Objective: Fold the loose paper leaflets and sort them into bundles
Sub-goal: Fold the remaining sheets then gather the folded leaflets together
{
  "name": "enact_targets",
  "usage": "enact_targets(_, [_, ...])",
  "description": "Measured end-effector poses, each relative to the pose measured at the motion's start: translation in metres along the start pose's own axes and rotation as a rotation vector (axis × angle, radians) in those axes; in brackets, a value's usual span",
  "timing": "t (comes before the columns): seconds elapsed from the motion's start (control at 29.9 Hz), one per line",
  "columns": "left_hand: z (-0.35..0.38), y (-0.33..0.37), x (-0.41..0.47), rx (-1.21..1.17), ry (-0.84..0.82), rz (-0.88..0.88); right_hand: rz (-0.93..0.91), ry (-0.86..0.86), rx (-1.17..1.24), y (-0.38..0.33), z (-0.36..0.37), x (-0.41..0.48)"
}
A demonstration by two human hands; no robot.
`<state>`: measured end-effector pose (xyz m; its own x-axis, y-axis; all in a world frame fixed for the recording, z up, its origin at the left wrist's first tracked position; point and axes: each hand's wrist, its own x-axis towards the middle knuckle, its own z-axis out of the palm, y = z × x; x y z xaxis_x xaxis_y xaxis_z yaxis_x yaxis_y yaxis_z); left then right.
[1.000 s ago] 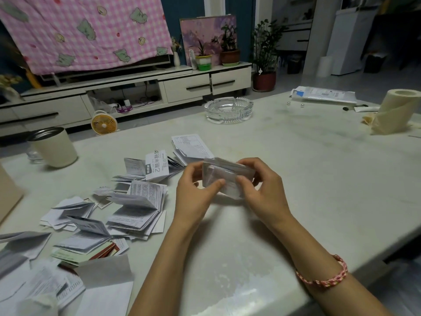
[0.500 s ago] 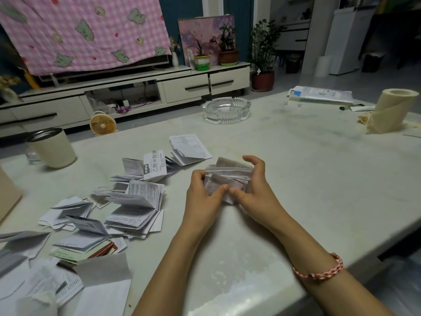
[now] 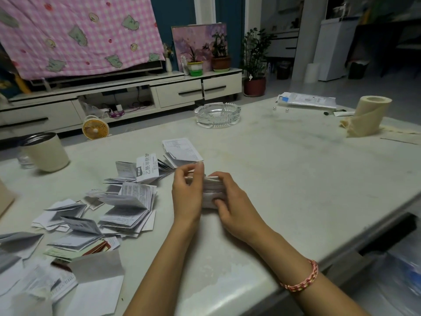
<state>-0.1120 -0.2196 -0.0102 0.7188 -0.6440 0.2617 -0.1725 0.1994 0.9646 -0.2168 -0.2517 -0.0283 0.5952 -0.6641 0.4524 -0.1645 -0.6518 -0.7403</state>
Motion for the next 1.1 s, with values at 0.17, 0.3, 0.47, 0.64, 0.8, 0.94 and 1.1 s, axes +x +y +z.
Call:
enact_targets(0.17, [0.003,-0.009,0.002,0.035,0.025,0.054,0.107,-0.025,0.073,0.003,0.001,0.002])
enact_targets(0.3, [0.005,-0.007,-0.001,0.06,0.004,0.023,0.131,0.008,0.088,0.003,0.0,0.004])
enact_targets(0.47, [0.005,0.001,-0.012,0.212,0.127,0.027,0.21,0.046,0.247,0.003,-0.004,0.001])
enact_targets(0.64, [0.001,0.01,-0.014,0.228,0.368,0.006,0.163,0.022,0.314,-0.017,0.005,-0.002])
enact_targets(0.8, [0.004,0.012,-0.018,0.254,0.44,0.046,0.31,0.247,0.241,-0.035,0.015,0.002])
enact_targets(0.94, [0.01,0.013,-0.02,0.245,0.476,0.064,0.327,0.4,-0.006,-0.035,0.021,0.014])
enact_targets(1.1, [0.007,0.007,-0.015,0.236,0.51,0.031,0.361,0.386,-0.094,-0.027,0.033,0.024])
